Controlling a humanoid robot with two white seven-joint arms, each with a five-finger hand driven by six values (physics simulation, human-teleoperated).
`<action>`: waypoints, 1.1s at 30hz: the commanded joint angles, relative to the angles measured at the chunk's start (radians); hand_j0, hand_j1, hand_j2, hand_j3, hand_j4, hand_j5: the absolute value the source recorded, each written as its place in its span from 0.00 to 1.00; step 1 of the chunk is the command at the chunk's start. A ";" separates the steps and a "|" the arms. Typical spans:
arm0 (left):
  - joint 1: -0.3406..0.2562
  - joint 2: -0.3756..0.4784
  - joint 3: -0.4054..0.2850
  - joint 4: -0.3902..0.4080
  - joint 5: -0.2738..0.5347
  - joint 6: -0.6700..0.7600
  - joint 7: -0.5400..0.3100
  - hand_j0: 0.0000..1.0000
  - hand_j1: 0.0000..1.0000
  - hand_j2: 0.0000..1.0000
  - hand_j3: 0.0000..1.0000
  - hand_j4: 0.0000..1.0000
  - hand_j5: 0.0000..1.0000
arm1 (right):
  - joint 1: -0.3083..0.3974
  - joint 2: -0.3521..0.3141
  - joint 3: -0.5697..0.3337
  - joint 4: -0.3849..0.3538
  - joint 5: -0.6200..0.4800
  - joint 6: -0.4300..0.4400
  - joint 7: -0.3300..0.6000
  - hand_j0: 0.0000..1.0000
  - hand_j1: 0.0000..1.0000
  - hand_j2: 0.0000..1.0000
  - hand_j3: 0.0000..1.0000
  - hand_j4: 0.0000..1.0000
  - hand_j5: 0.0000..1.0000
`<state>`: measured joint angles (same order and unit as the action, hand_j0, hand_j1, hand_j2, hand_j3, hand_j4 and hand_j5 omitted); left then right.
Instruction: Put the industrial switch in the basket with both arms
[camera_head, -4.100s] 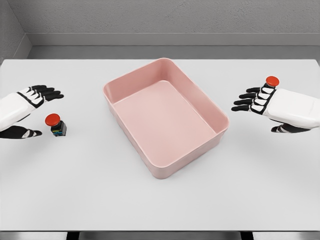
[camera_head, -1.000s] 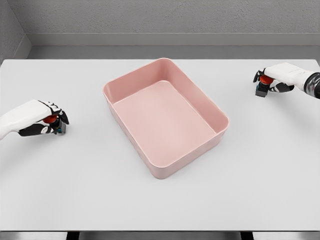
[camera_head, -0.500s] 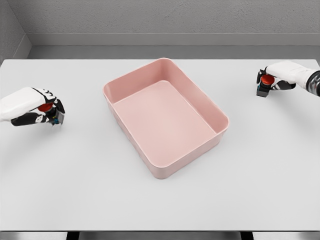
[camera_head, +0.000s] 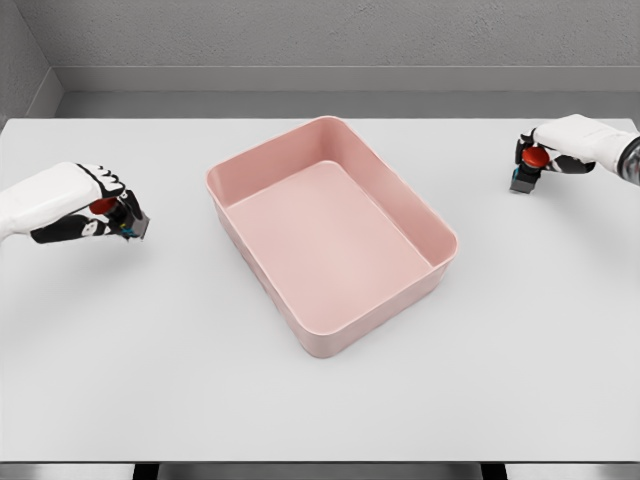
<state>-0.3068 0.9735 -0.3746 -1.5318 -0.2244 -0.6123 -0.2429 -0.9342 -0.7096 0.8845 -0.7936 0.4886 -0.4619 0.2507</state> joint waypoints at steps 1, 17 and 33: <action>-0.003 0.002 0.000 -0.005 0.008 0.001 0.001 0.44 0.44 0.44 0.44 0.44 0.44 | 0.000 -0.007 -0.002 -0.001 -0.005 -0.011 0.001 0.45 0.45 0.45 0.45 0.45 0.45; -0.044 -0.010 0.000 -0.094 0.013 0.001 -0.001 0.44 0.44 0.44 0.44 0.44 0.44 | 0.008 -0.083 -0.048 -0.136 -0.018 -0.049 0.056 0.46 0.46 0.46 0.46 0.46 0.46; -0.095 -0.072 -0.009 -0.212 0.011 0.001 -0.015 0.44 0.44 0.44 0.44 0.44 0.44 | 0.021 -0.159 -0.047 -0.328 -0.024 -0.047 0.061 0.45 0.45 0.45 0.45 0.45 0.45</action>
<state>-0.4034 0.9119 -0.3827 -1.7308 -0.2197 -0.6125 -0.2551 -0.9127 -0.8584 0.8386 -1.0861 0.4698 -0.5113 0.3111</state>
